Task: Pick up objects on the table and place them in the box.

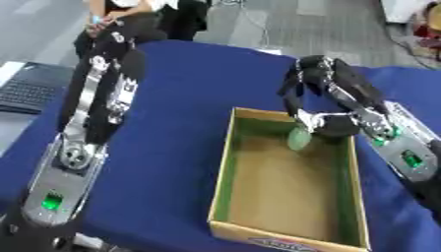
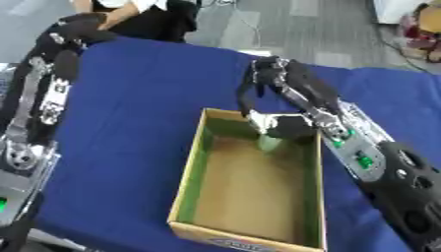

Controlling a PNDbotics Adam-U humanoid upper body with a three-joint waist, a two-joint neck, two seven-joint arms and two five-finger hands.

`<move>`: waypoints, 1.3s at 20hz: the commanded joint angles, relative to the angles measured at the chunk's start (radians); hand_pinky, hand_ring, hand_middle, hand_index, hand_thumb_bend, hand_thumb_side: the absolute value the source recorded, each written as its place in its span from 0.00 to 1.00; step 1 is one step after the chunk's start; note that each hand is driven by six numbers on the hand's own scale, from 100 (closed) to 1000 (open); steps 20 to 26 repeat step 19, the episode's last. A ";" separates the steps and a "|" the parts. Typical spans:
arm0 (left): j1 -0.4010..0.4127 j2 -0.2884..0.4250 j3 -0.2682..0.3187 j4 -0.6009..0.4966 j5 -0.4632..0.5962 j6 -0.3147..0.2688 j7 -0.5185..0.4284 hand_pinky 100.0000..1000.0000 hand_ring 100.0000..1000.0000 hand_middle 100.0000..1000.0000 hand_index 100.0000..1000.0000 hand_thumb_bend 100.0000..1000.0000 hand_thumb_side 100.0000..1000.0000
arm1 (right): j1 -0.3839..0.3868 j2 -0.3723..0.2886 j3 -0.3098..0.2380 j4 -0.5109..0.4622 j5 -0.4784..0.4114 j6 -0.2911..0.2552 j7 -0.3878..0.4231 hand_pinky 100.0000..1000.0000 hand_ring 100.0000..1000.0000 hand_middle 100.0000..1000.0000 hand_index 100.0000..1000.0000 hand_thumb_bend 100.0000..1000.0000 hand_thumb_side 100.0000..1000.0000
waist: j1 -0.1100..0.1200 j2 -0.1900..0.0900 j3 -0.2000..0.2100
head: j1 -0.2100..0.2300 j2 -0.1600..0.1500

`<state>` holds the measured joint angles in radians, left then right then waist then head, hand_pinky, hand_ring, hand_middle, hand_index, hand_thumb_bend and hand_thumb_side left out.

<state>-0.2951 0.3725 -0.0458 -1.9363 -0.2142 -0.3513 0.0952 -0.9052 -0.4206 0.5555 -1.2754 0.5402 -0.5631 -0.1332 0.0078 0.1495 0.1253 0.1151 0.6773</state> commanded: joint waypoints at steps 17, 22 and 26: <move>-0.006 0.024 0.011 -0.016 0.001 0.001 0.003 0.83 0.70 0.82 0.85 0.20 0.88 | 0.090 -0.012 -0.197 -0.115 -0.069 0.125 -0.172 0.07 0.27 0.43 0.50 0.00 0.77 | -0.002 -0.024 -0.011 | 0.015 -0.005; -0.005 0.024 0.012 -0.016 0.000 0.002 0.004 0.83 0.70 0.82 0.85 0.20 0.88 | 0.121 -0.005 -0.243 -0.145 -0.087 0.153 -0.214 0.07 0.27 0.42 0.49 0.00 0.77 | -0.003 -0.025 -0.014 | 0.018 -0.005; -0.005 0.024 0.012 -0.016 0.000 0.002 0.004 0.83 0.70 0.82 0.85 0.20 0.88 | 0.121 -0.005 -0.243 -0.145 -0.087 0.153 -0.214 0.07 0.27 0.42 0.49 0.00 0.77 | -0.003 -0.025 -0.014 | 0.018 -0.005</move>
